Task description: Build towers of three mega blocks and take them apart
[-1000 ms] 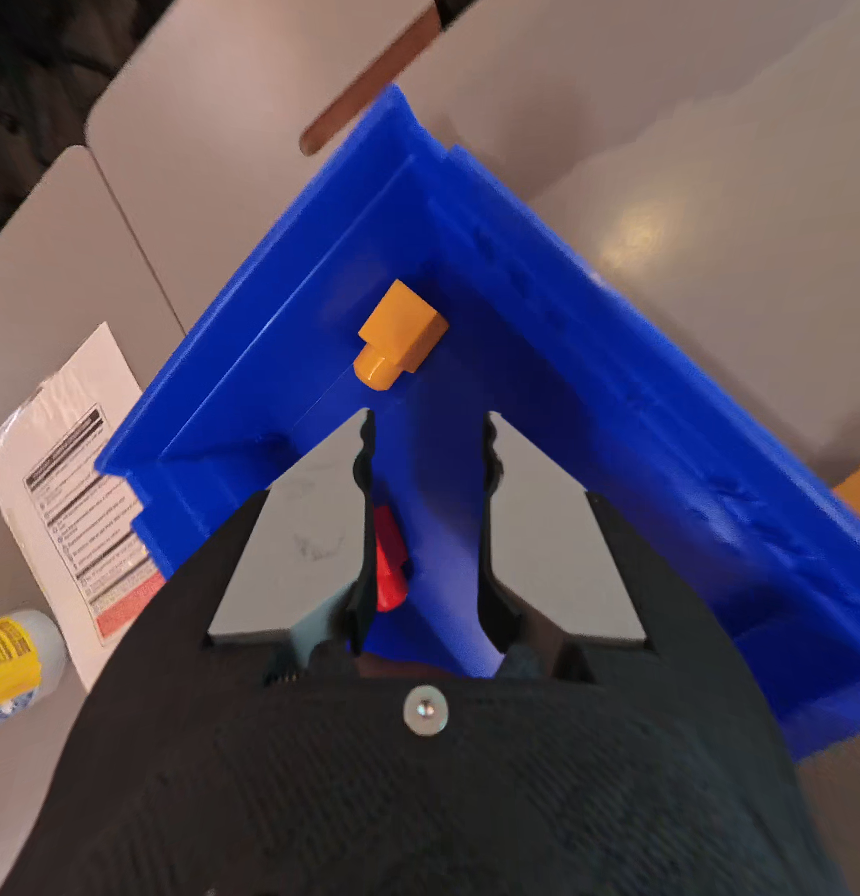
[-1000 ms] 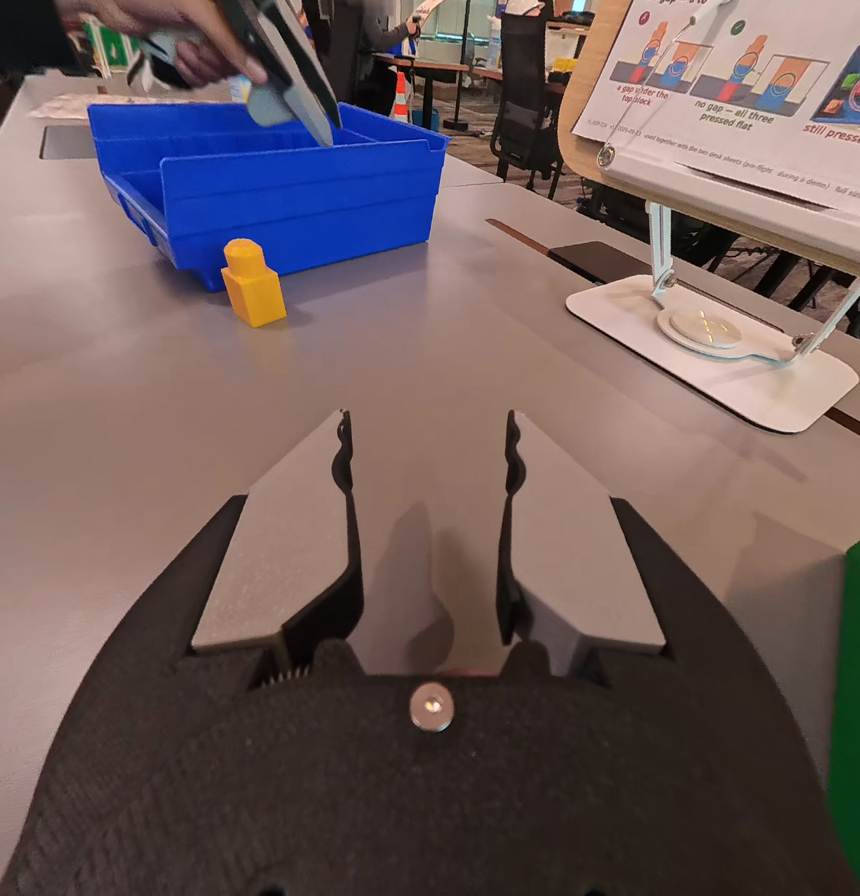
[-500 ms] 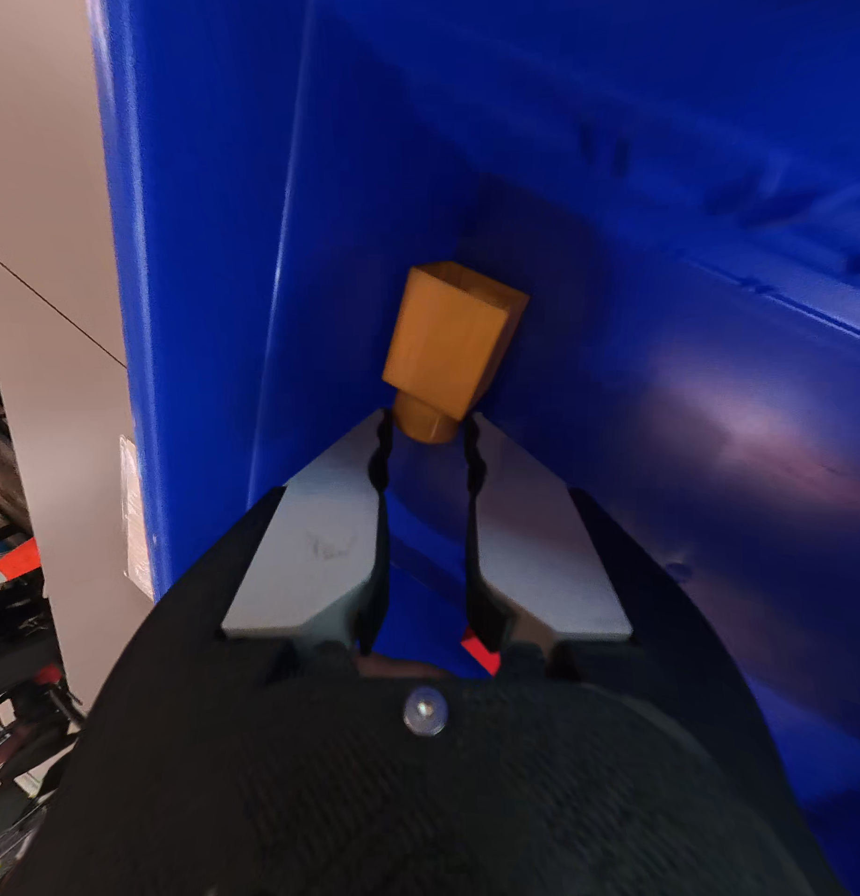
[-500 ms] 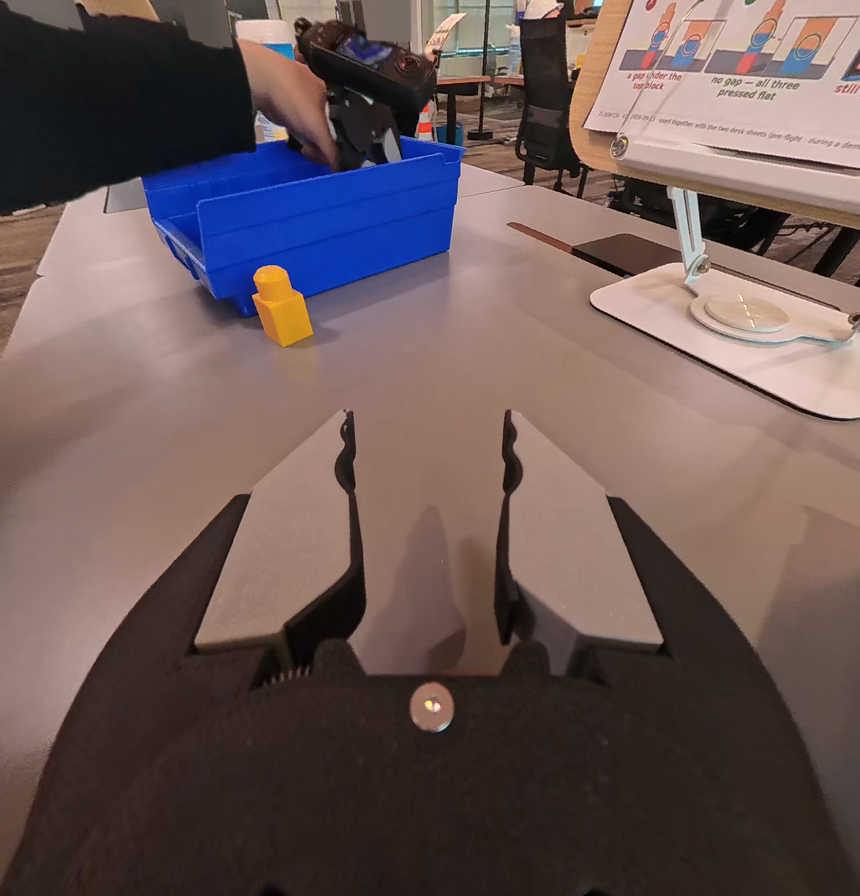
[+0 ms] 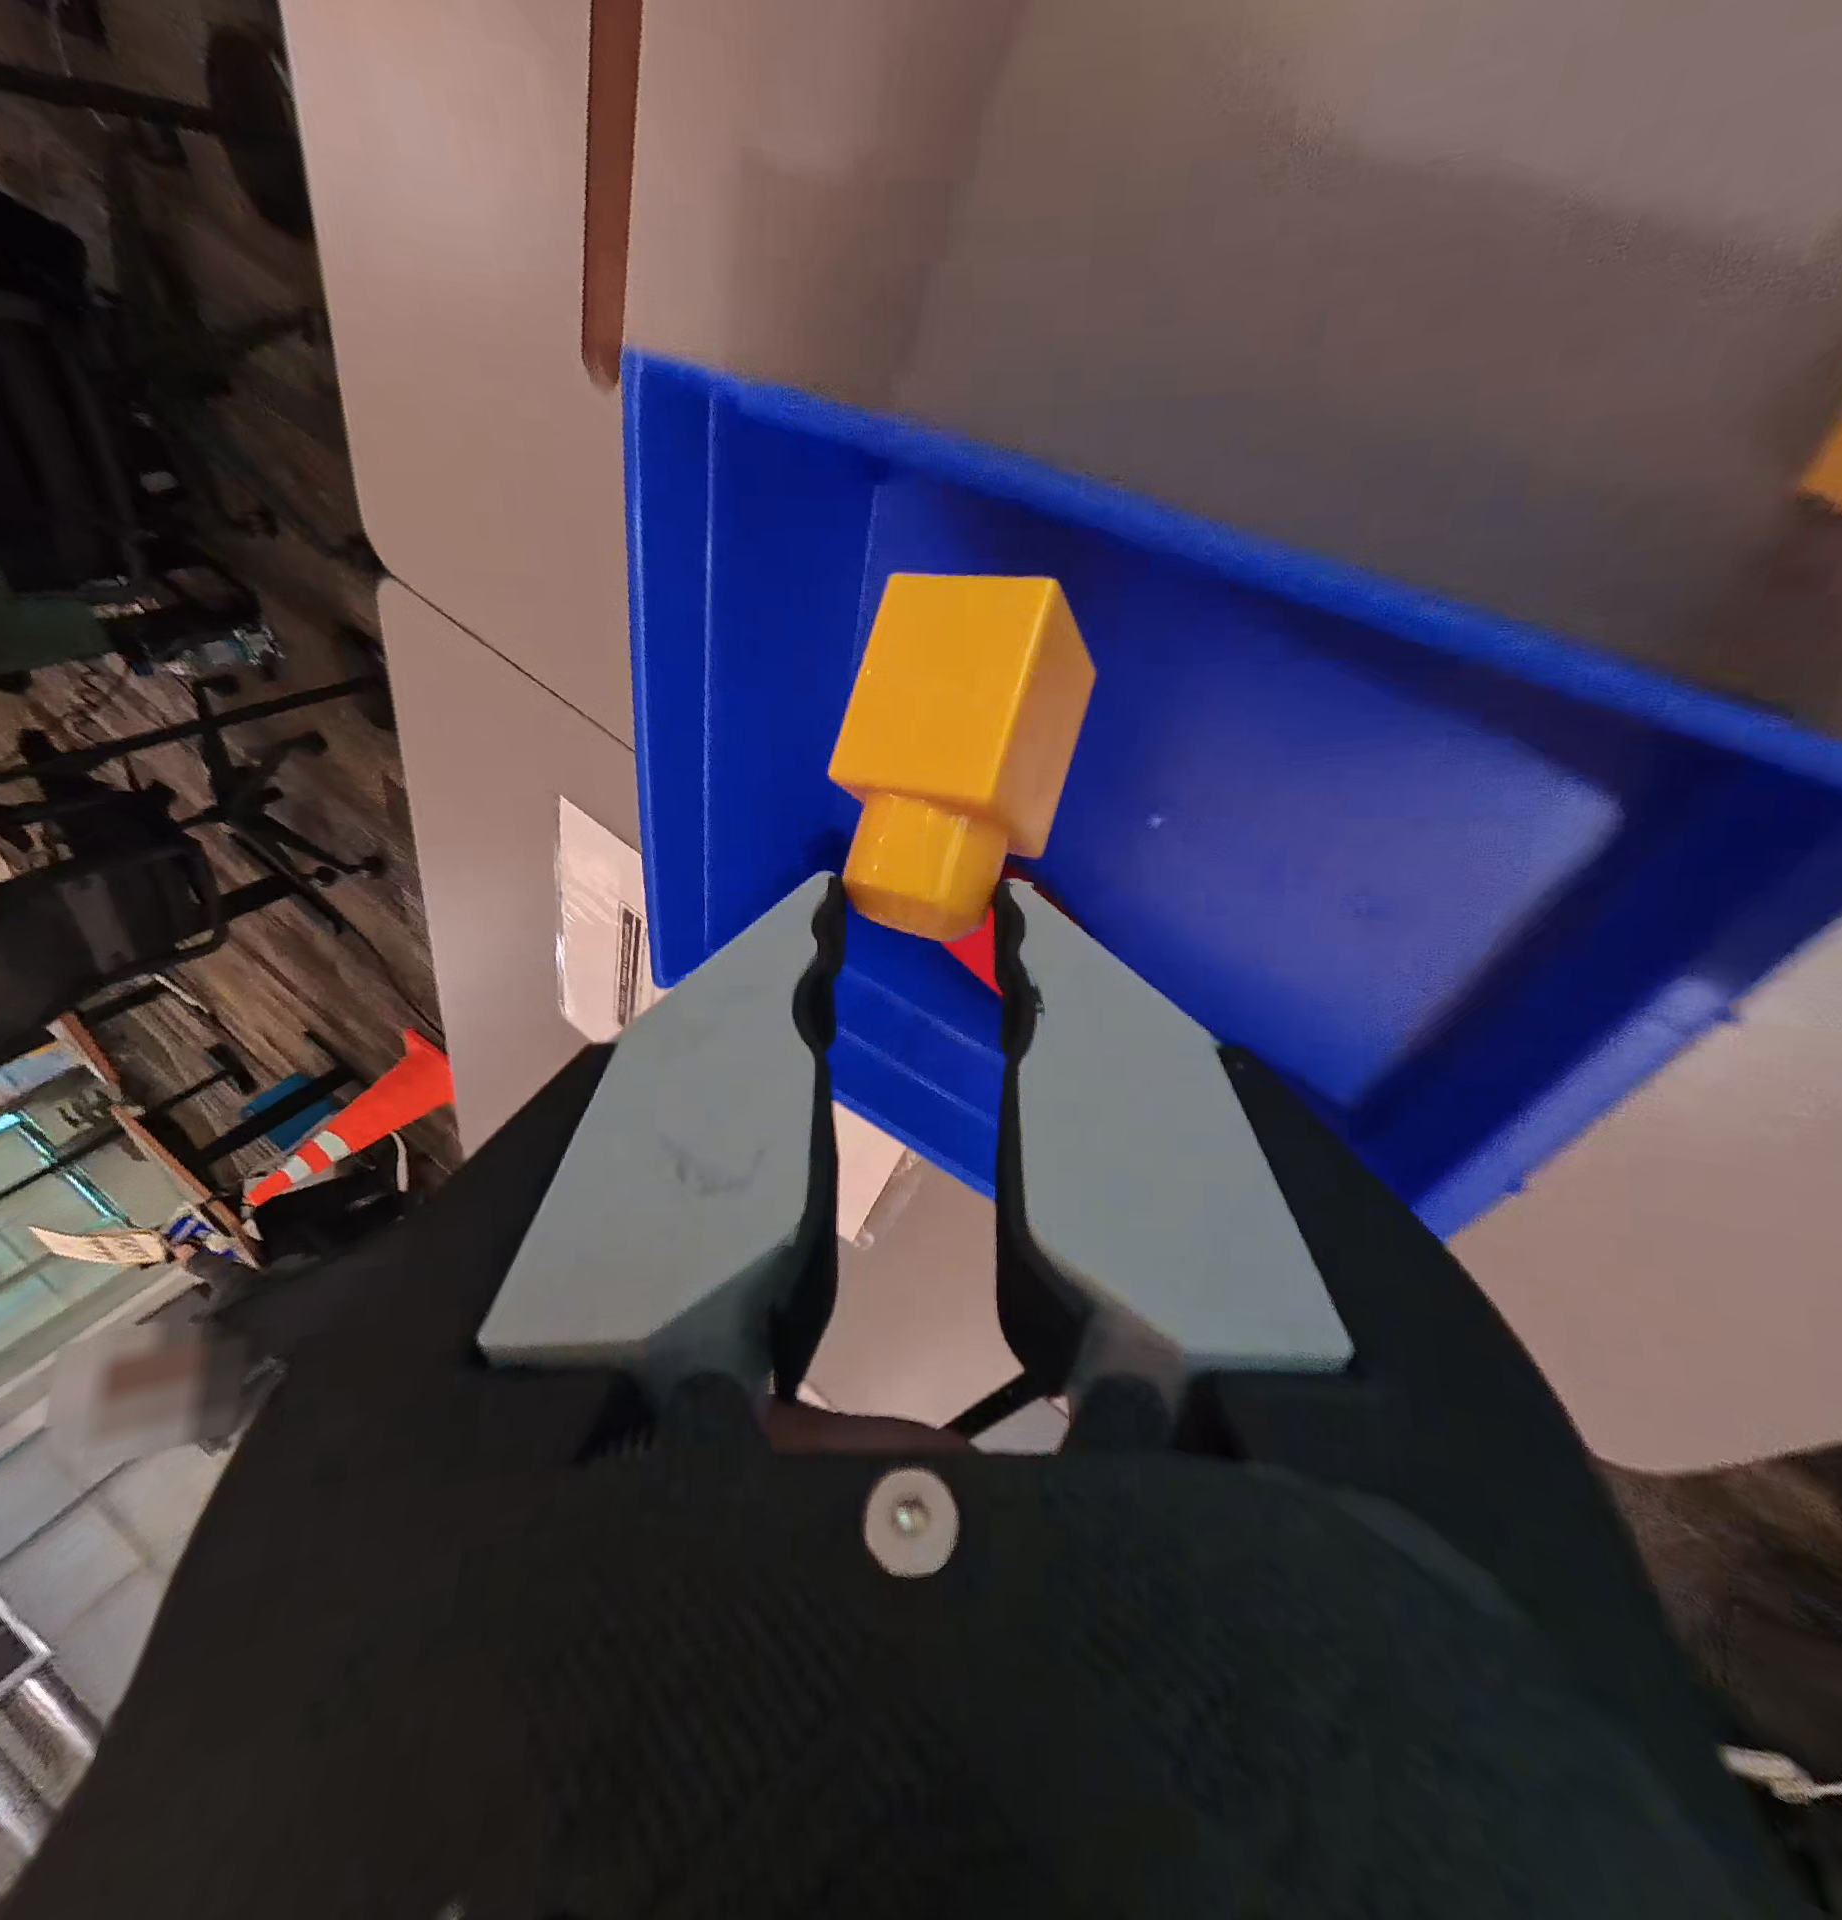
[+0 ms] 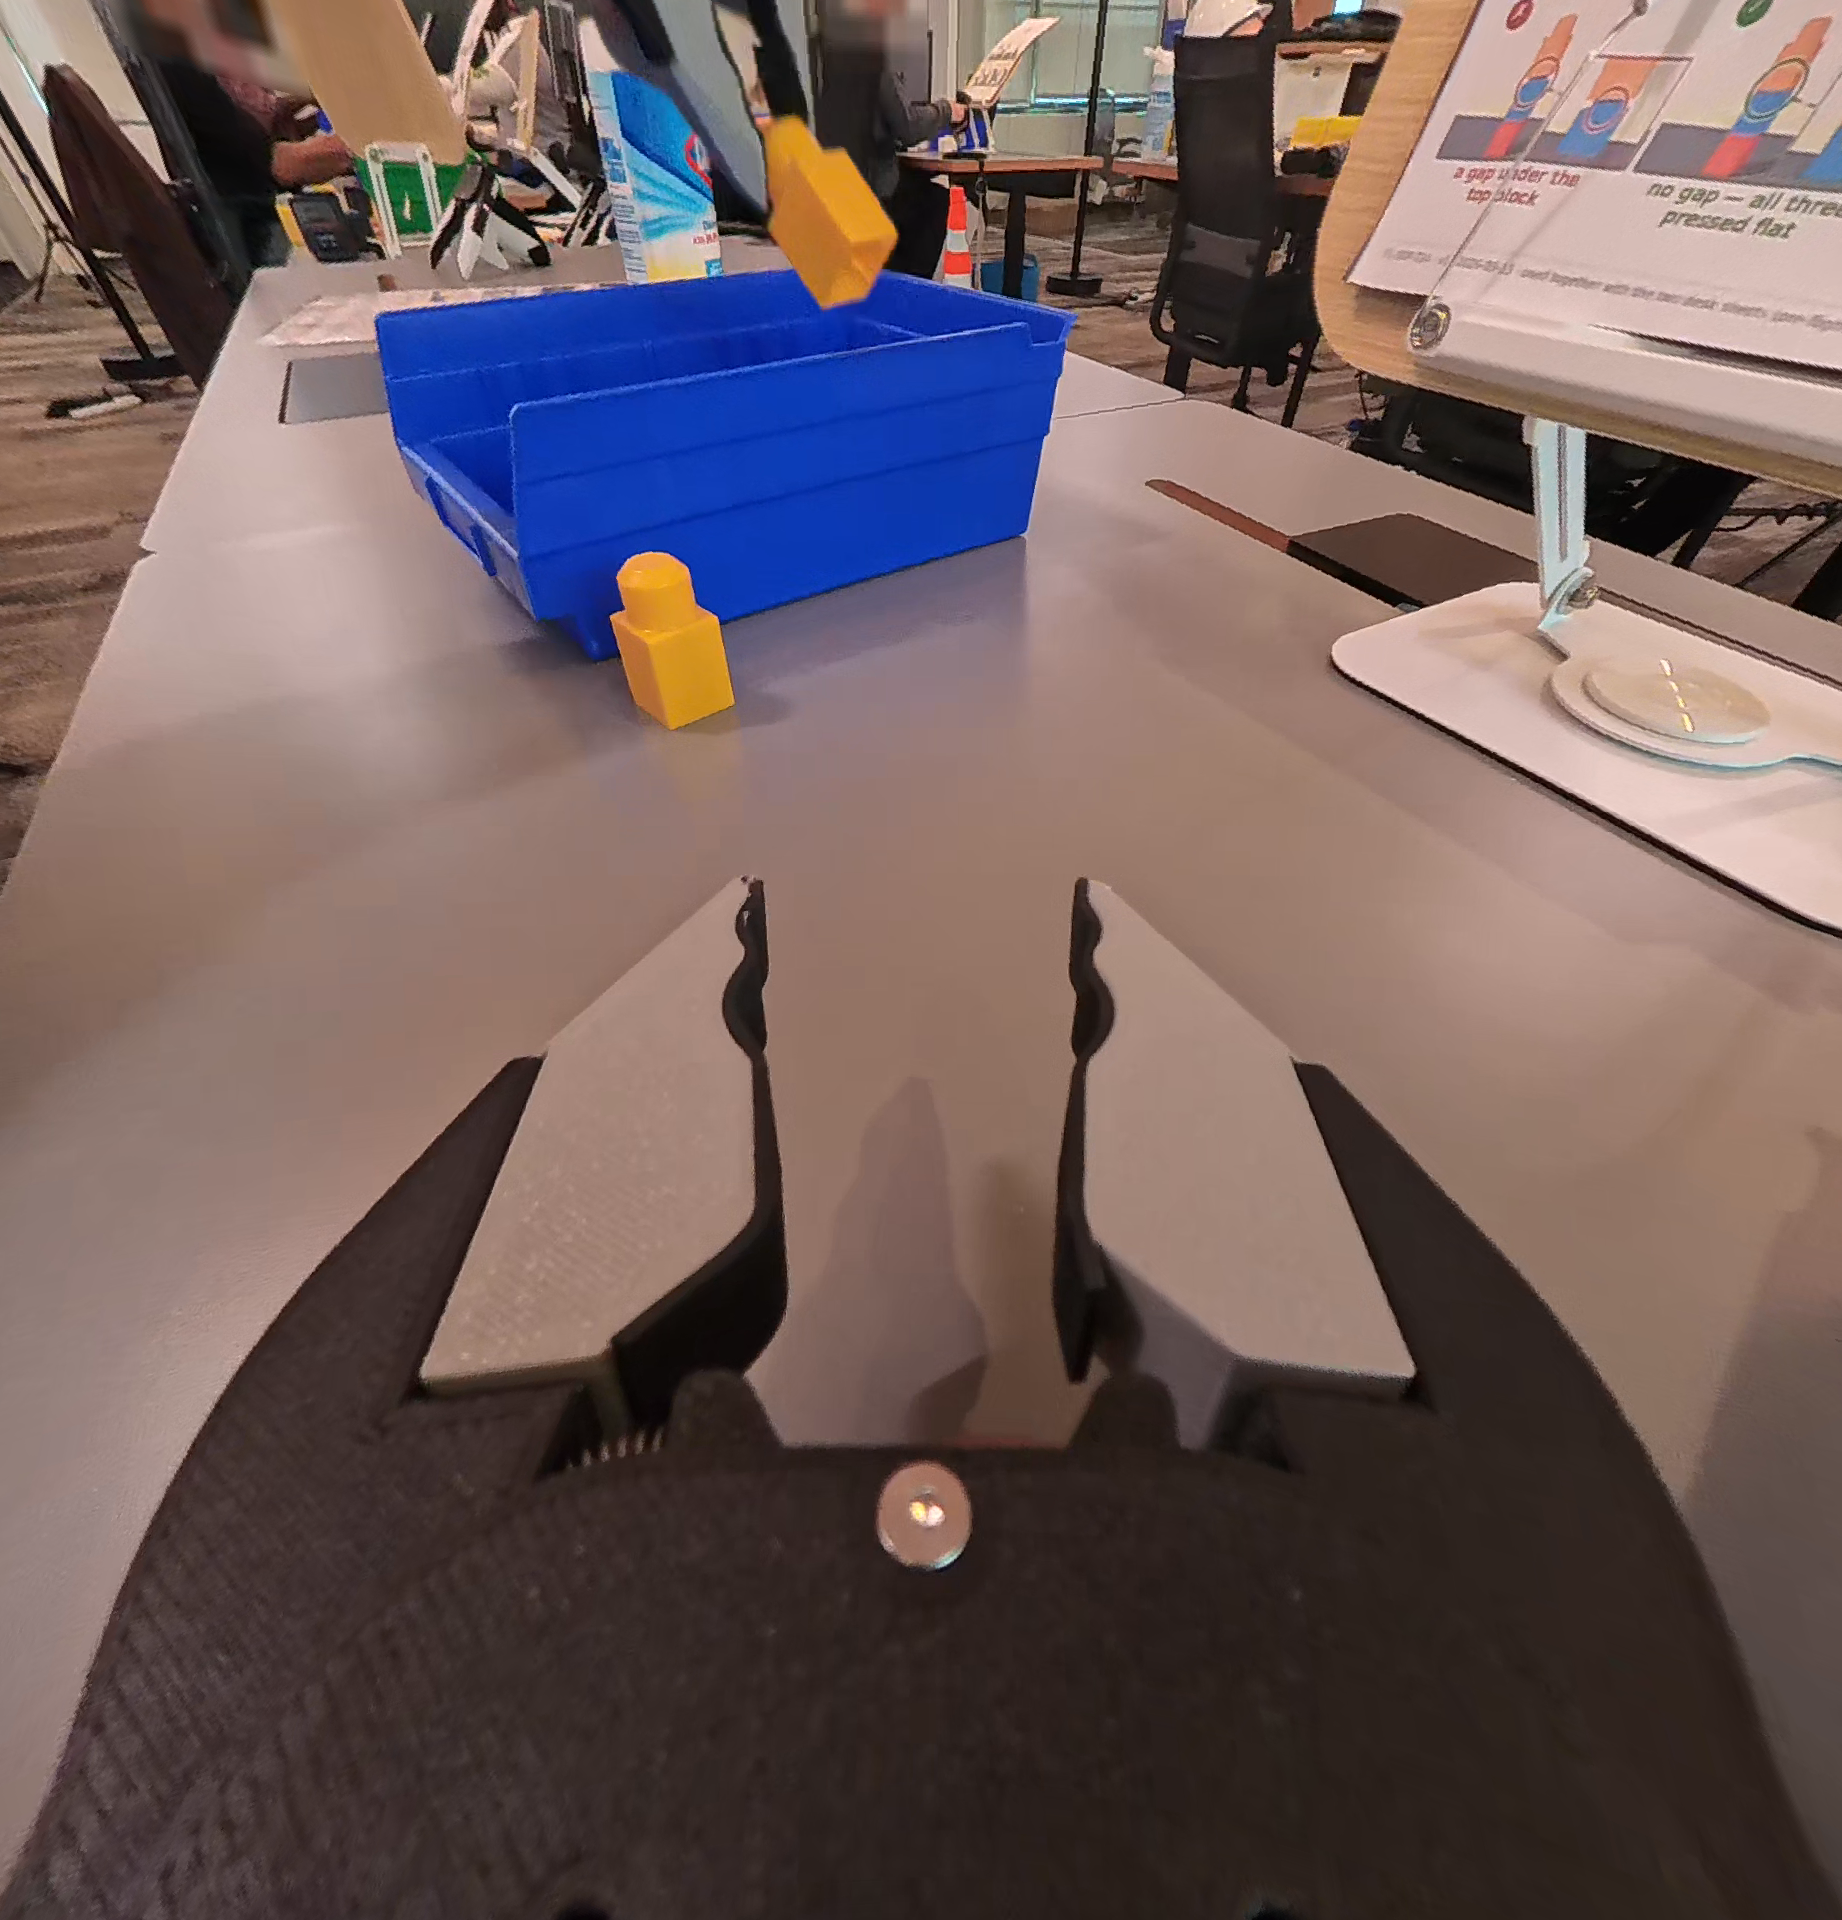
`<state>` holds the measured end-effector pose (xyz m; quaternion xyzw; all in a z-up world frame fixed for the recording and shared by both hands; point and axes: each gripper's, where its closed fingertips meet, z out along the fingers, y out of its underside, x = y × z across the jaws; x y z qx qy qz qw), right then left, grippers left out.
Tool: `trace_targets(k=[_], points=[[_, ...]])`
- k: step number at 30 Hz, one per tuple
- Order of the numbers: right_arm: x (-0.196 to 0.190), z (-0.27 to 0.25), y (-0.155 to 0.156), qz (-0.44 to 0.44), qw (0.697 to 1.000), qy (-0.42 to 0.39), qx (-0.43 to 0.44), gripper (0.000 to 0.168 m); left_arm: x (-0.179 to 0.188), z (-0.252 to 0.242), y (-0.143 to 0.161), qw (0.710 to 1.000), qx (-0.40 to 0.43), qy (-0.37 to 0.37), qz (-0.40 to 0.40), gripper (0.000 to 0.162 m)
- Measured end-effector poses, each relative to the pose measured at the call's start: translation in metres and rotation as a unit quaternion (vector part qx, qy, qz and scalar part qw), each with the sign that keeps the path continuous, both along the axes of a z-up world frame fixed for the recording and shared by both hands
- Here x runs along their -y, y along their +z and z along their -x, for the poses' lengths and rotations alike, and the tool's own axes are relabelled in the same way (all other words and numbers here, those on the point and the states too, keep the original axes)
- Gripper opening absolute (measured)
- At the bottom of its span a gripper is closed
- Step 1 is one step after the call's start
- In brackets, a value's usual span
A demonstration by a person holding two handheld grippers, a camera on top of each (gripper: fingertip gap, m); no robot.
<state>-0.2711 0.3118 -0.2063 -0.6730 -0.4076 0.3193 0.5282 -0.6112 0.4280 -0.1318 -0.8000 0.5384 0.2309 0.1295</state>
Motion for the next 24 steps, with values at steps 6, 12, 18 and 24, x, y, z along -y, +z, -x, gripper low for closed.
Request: trace_targets(k=[6, 12, 18, 24], points=[[-0.004, -0.009, 0.009, -0.024, 0.999, -0.023, -0.001, 0.056, 0.048, -0.096, 0.013, 0.995, -0.028, -0.085, 0.040, 0.027], [-0.014, -0.022, 0.011, -0.022, 0.998, -0.052, -0.008, 0.056, 0.066, -0.168, -0.030, 0.981, -0.096, -0.142, 0.095, 0.027], [-0.021, -0.030, 0.007, -0.031, 0.998, -0.060, 0.010, 0.061, 0.057, -0.207, -0.081, 0.978, -0.072, -0.149, 0.124, 0.027], [-0.024, -0.032, 0.009, -0.025, 0.998, -0.059, 0.002, 0.061, 0.056, -0.210, -0.112, 0.973, -0.094, -0.158, 0.141, 0.027]])
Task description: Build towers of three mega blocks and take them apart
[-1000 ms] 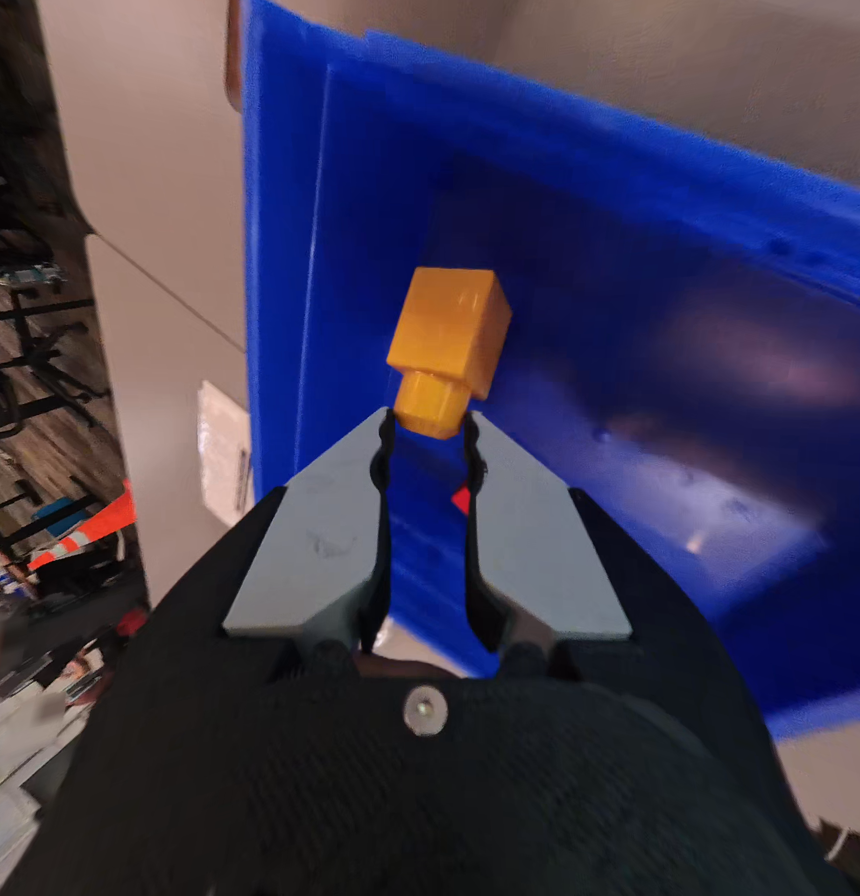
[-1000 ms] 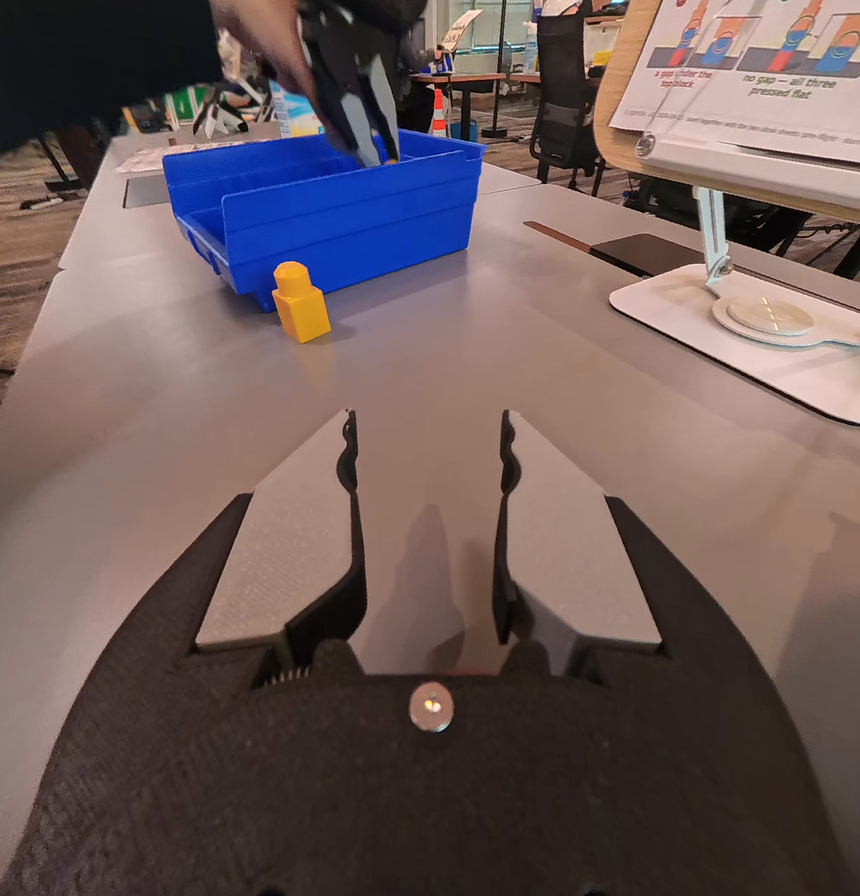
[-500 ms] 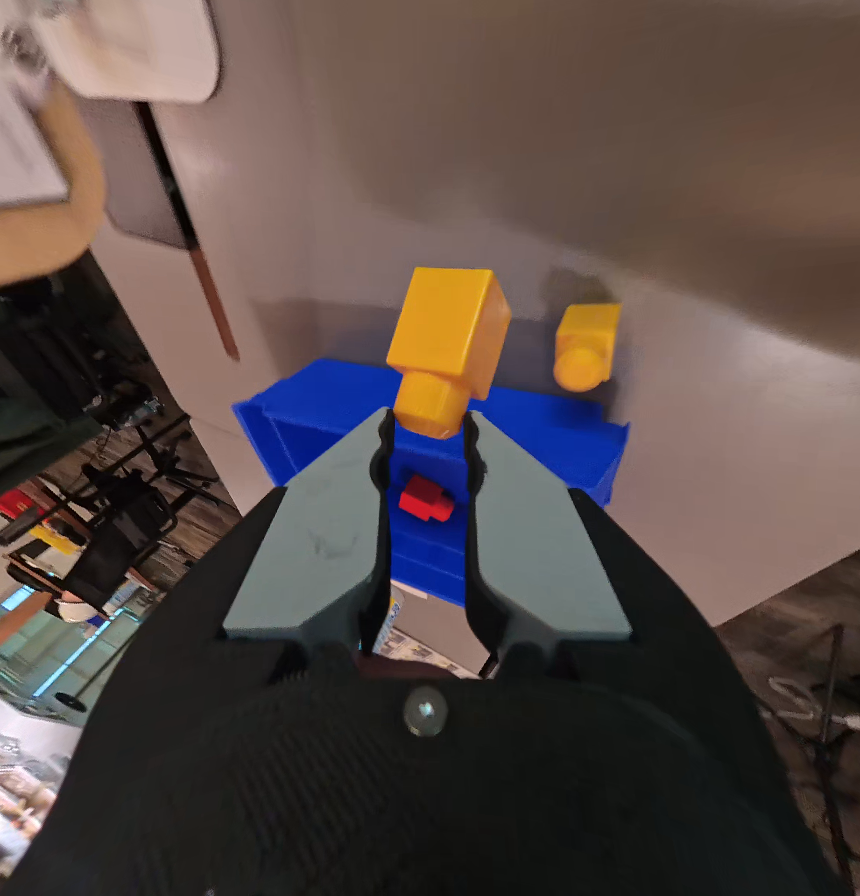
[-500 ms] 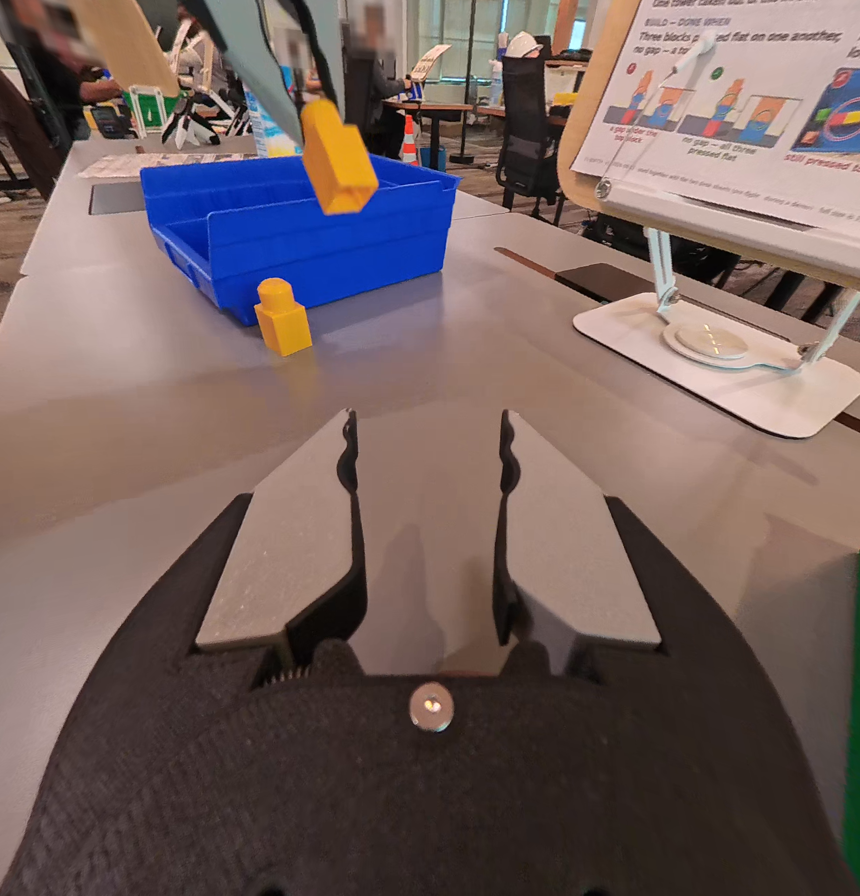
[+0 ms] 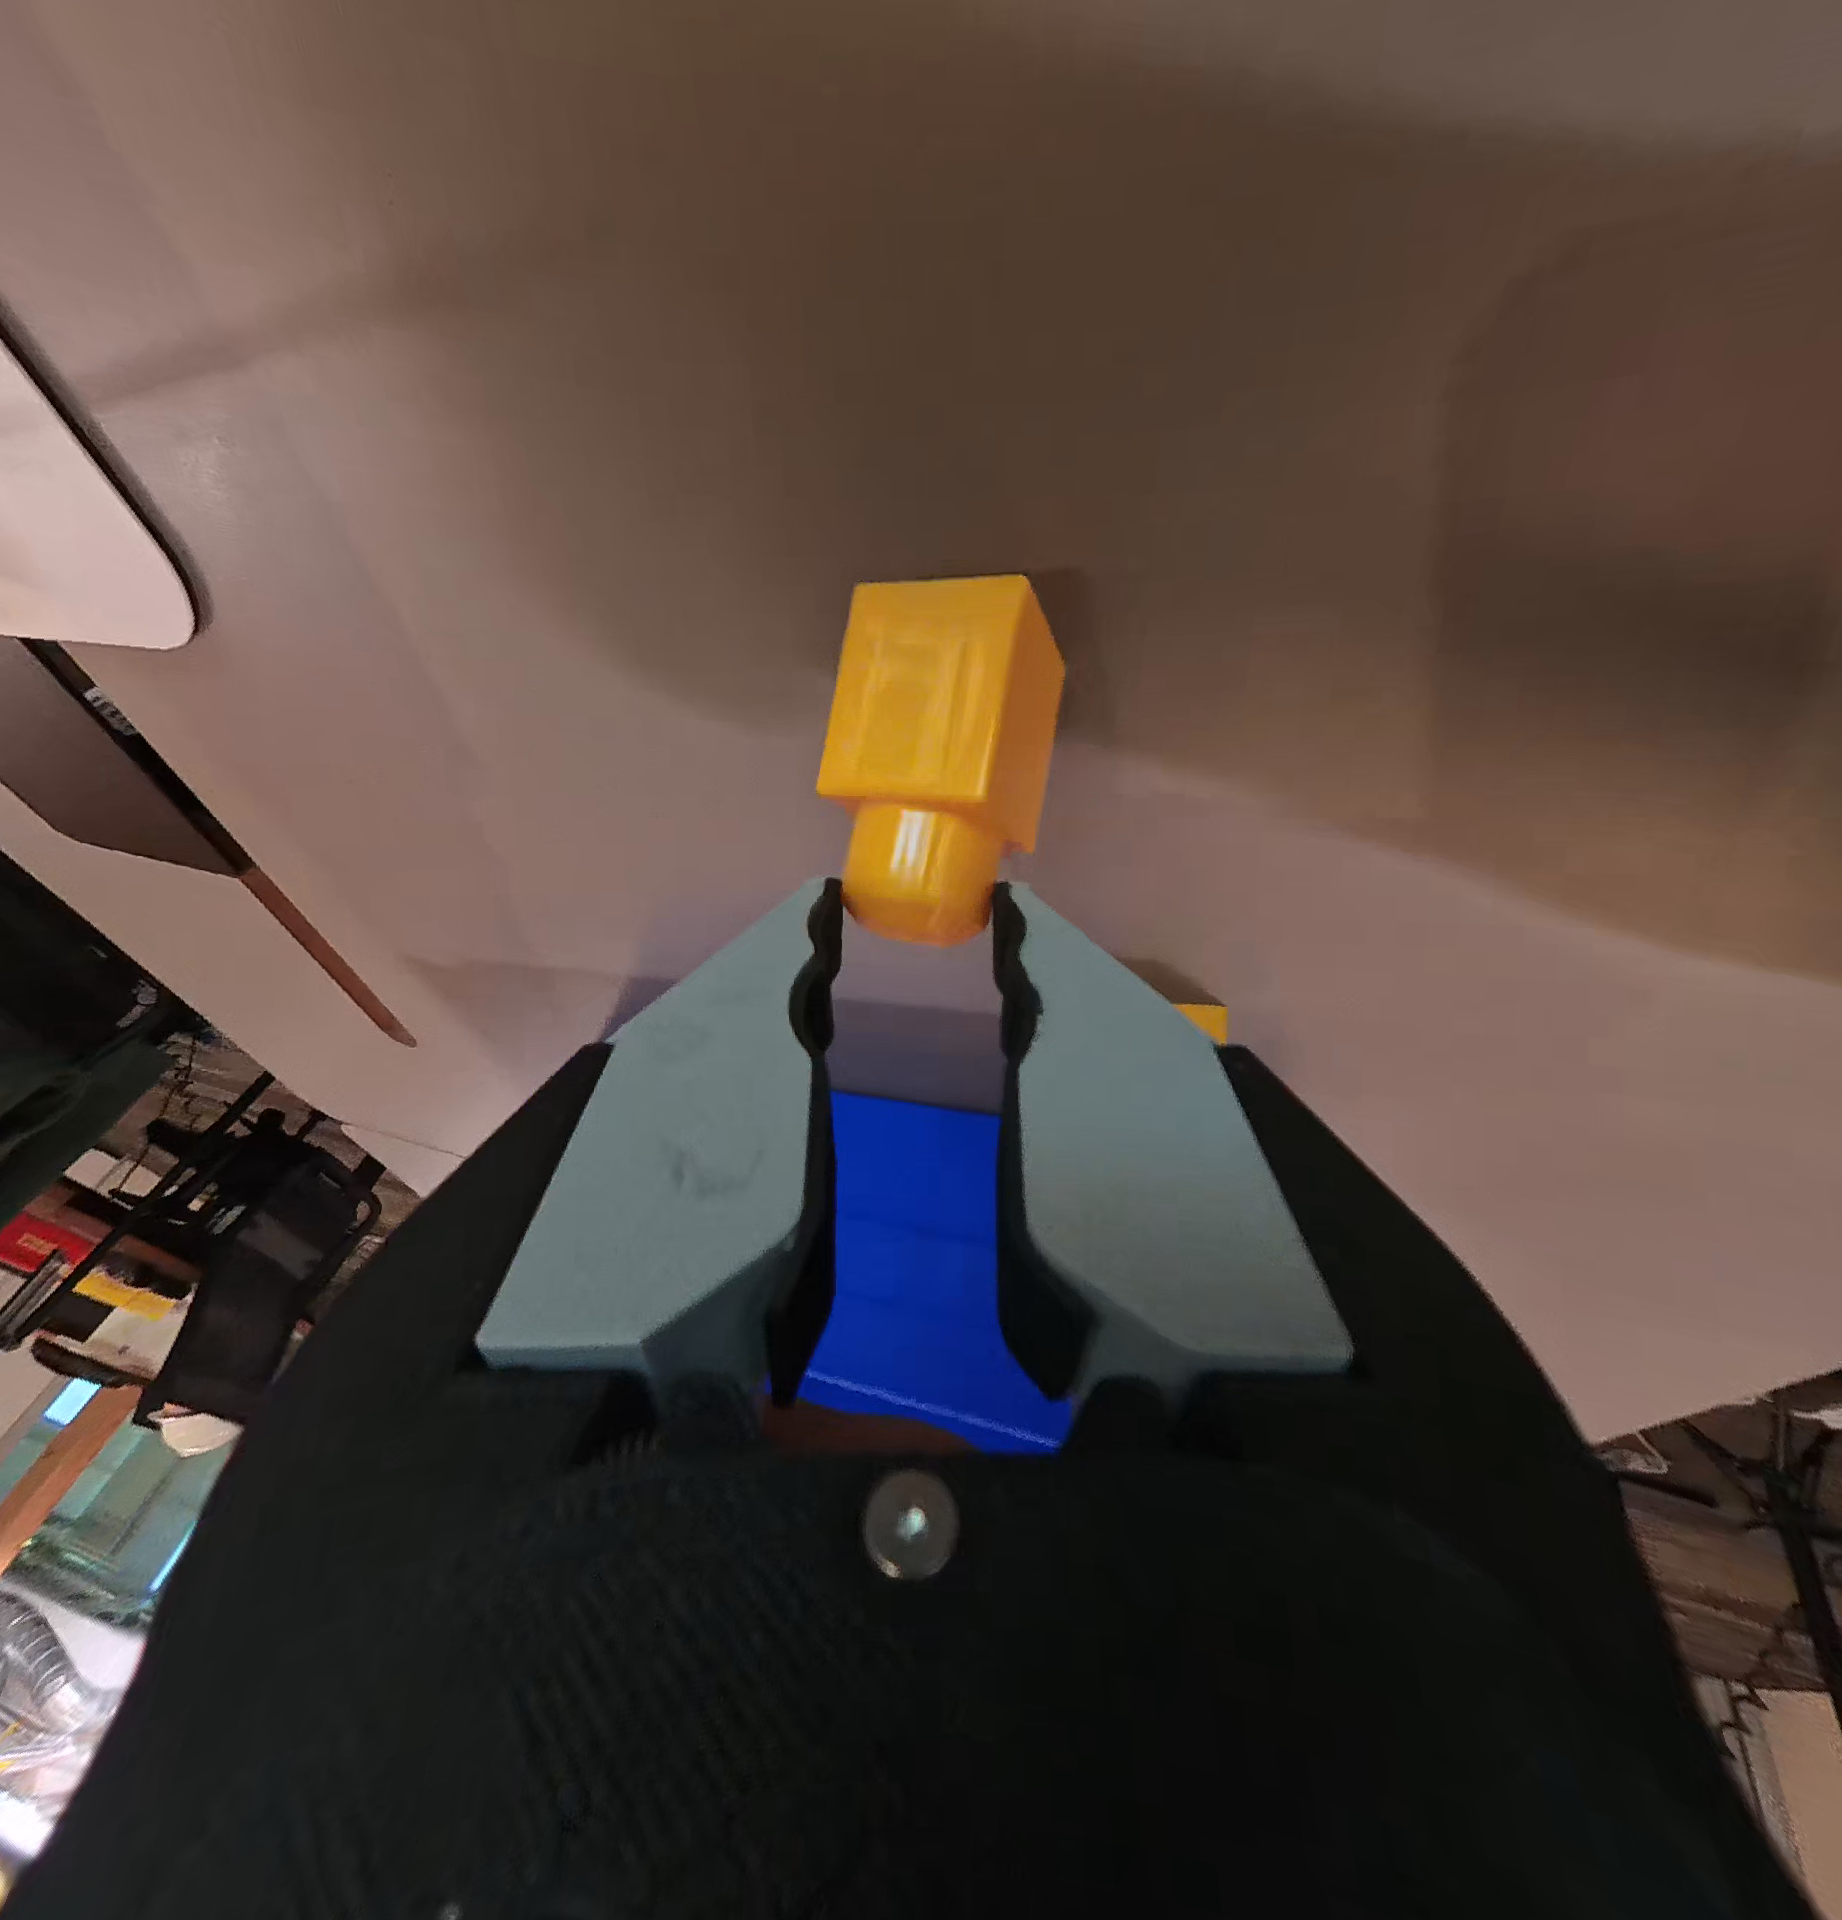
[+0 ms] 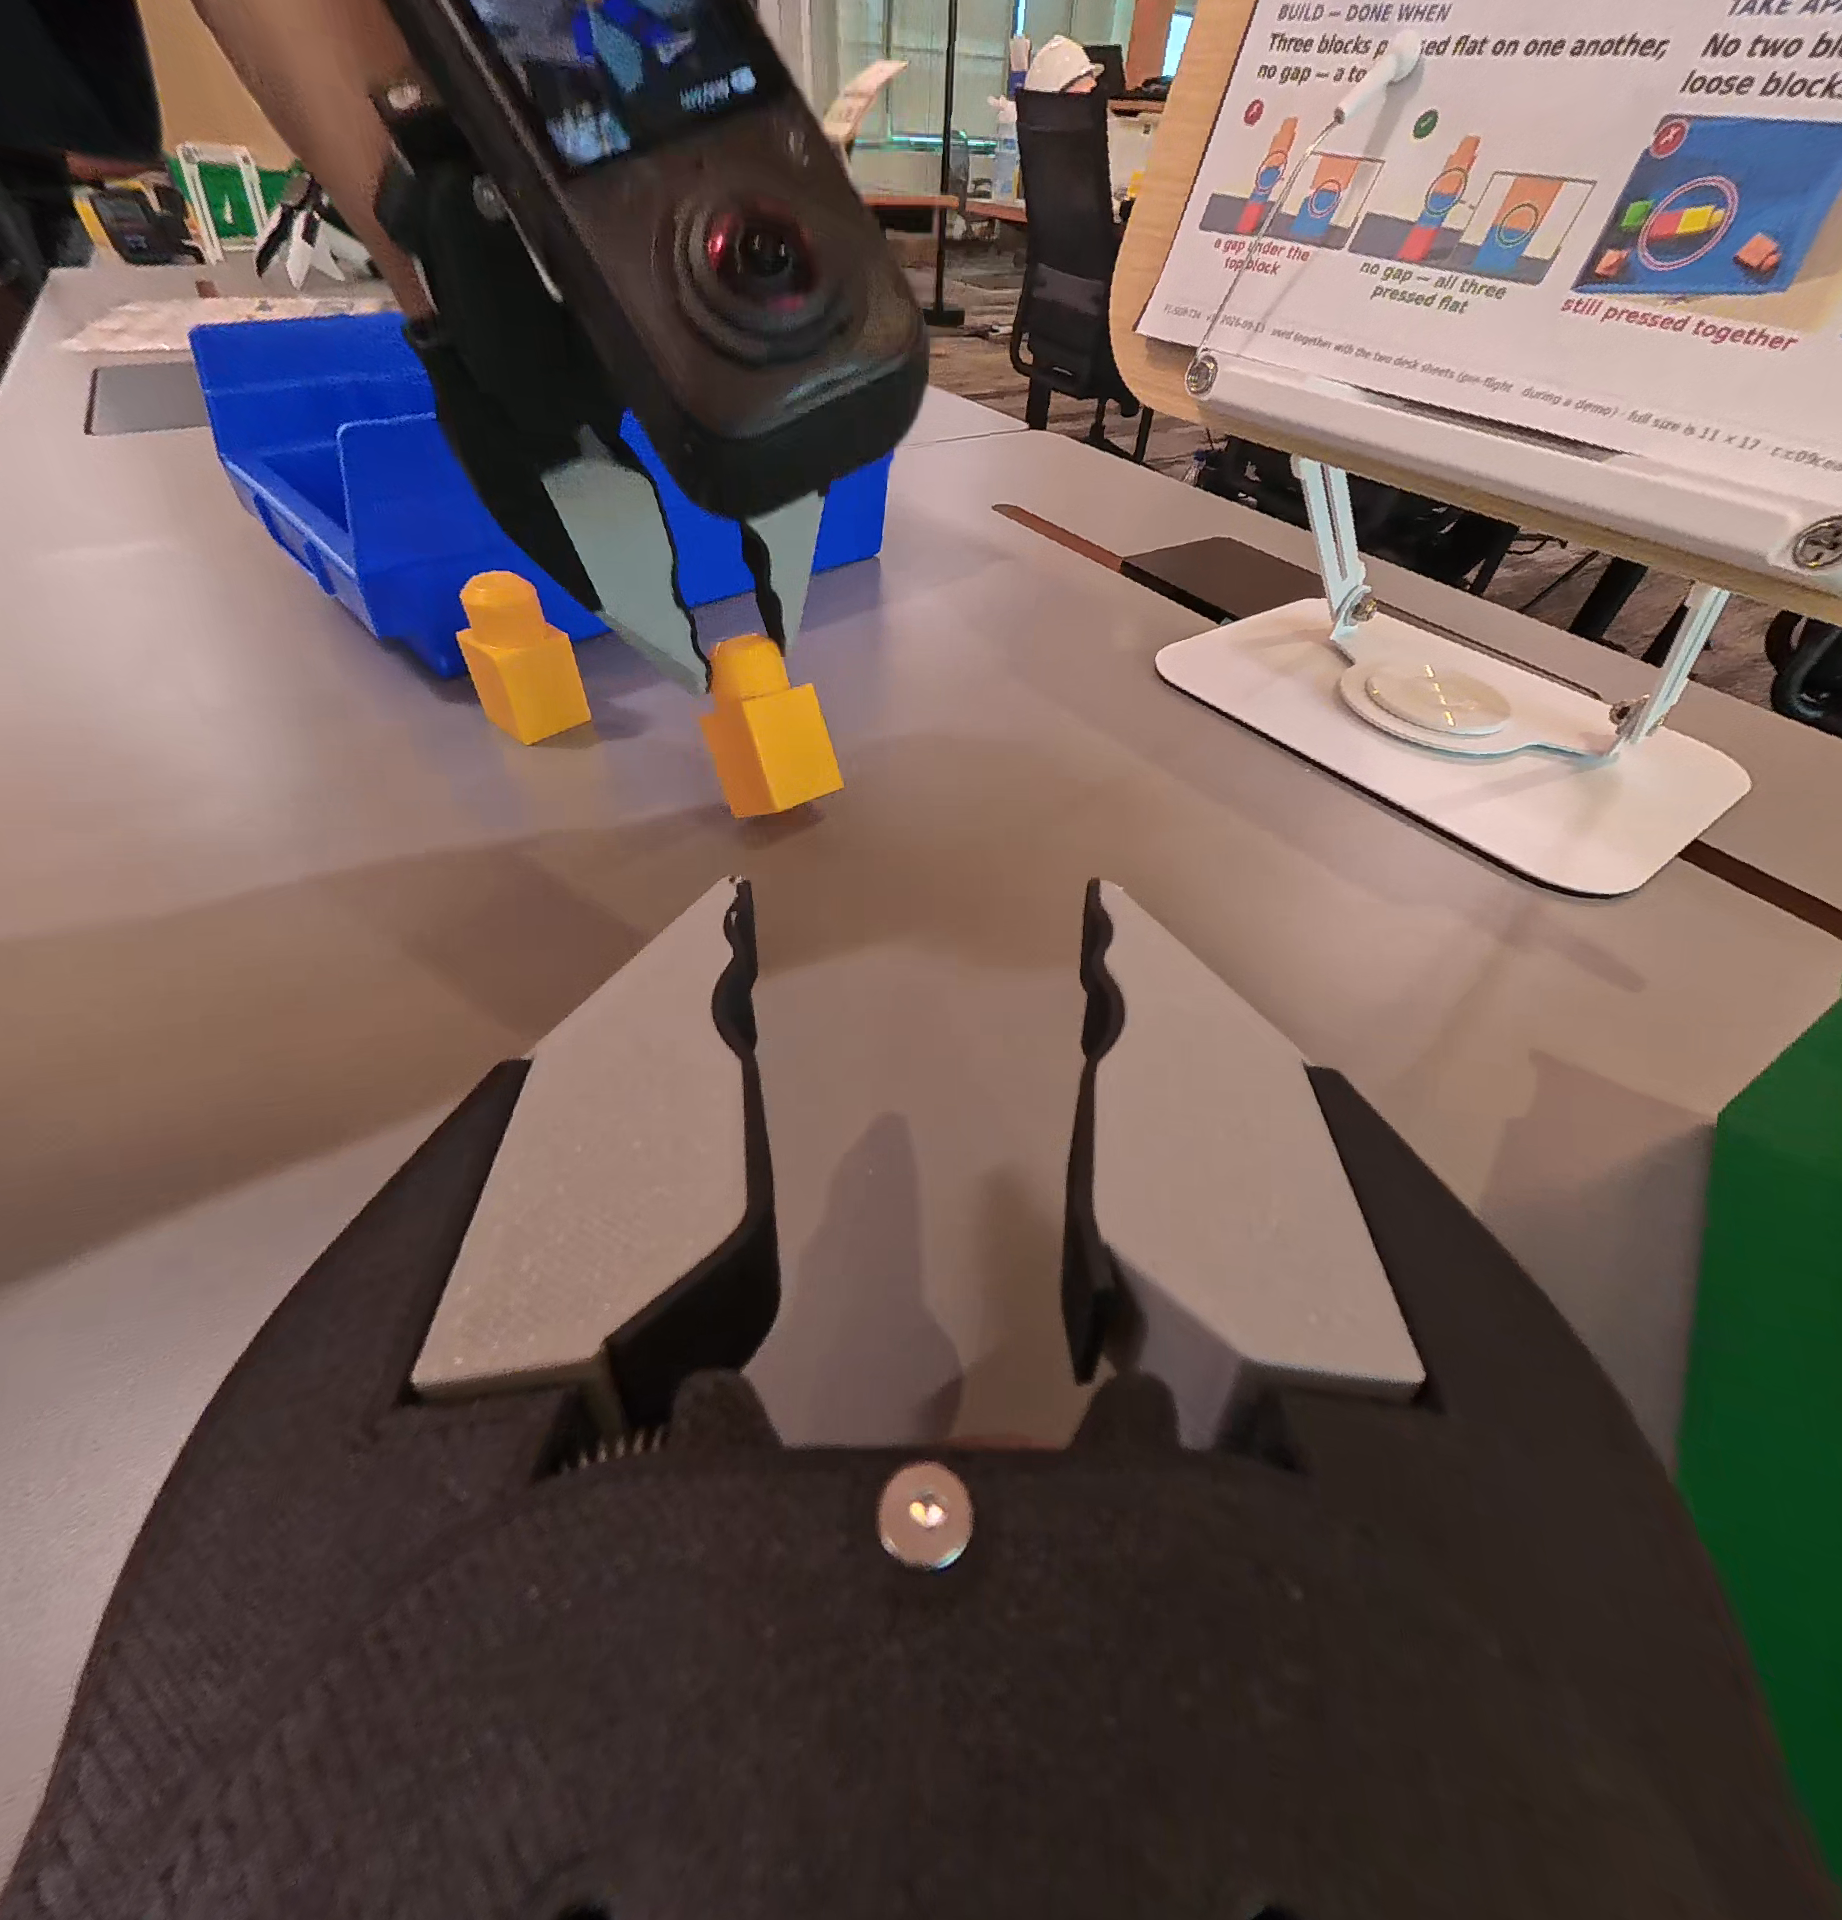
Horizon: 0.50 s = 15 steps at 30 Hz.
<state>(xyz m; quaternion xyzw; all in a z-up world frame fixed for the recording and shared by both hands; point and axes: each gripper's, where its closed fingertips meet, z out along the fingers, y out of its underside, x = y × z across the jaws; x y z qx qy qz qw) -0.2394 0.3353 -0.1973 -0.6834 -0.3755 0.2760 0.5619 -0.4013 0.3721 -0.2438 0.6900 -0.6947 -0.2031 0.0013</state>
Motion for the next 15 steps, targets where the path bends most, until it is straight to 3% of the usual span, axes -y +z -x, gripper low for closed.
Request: trace_targets(k=[9, 15], points=[[-0.0017, 0.0027, -0.0042, 0.002, 1.000, 0.002, 0.008, 0.061, 0.0014, -0.0100, 0.0028, 0.997, 0.077, 0.008, 0.005, 0.026], [-0.0018, 0.0033, -0.0068, 0.003, 1.000, 0.001, 0.015, 0.060, 0.0012, -0.0047, -0.0008, 0.997, 0.078, 0.015, 0.002, 0.027]])
